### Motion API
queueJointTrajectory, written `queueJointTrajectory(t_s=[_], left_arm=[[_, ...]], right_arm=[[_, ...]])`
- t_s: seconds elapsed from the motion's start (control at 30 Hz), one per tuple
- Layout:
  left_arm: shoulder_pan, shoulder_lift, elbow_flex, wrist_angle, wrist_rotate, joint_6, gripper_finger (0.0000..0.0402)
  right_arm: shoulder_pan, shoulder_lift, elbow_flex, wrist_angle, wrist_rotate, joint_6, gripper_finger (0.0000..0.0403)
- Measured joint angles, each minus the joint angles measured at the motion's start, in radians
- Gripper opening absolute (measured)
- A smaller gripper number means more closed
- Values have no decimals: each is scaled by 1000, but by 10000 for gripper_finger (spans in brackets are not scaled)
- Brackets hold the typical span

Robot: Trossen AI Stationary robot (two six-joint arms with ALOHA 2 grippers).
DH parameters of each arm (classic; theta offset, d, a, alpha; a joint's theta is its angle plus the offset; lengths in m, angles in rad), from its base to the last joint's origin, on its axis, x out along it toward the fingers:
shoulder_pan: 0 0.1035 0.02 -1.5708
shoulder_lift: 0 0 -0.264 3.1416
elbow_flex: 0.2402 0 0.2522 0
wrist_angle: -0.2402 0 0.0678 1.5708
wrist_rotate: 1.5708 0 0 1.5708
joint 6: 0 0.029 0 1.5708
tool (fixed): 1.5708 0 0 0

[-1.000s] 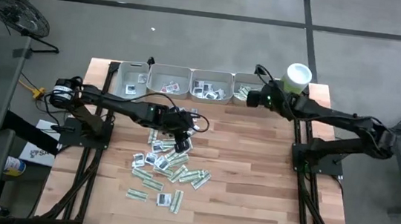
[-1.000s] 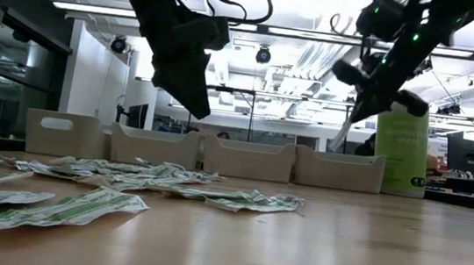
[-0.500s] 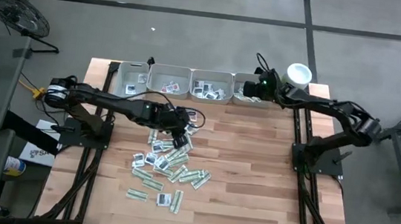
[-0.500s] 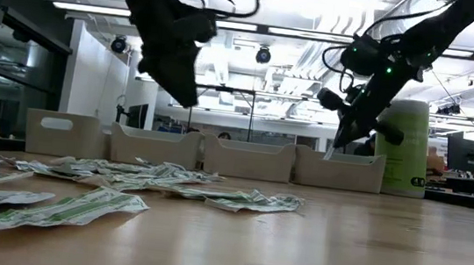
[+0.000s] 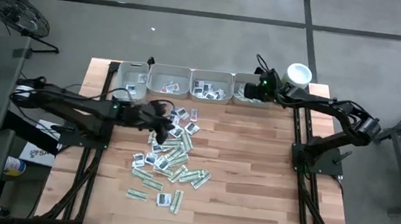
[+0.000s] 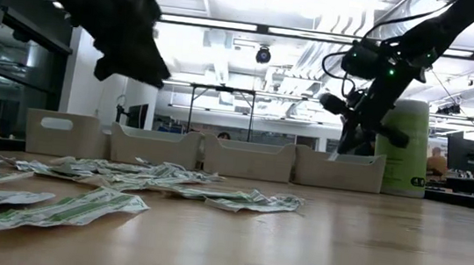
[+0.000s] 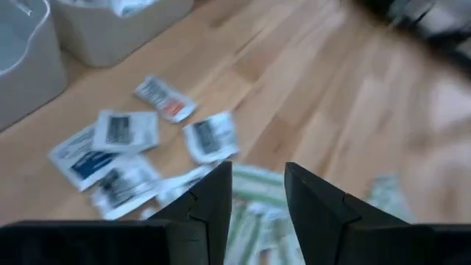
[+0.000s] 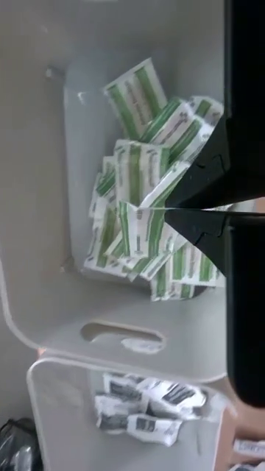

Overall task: Pick & Place First Aid Supplies
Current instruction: Put the green bandage into the right gray bin

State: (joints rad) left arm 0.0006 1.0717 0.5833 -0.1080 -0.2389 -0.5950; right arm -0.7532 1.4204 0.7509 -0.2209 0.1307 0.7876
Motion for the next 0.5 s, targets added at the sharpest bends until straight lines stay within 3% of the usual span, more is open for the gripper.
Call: queueJointTrajectory(t_s=[0.2,0.5], left_arm=[[0,-147,-82,53,0,-38,126],[0,-243,-88,-3,1,-14,126]], right_arm=[[-1,0,0,-21,-4,-2,65],[-50,-38,0,-56,-66,15,184]])
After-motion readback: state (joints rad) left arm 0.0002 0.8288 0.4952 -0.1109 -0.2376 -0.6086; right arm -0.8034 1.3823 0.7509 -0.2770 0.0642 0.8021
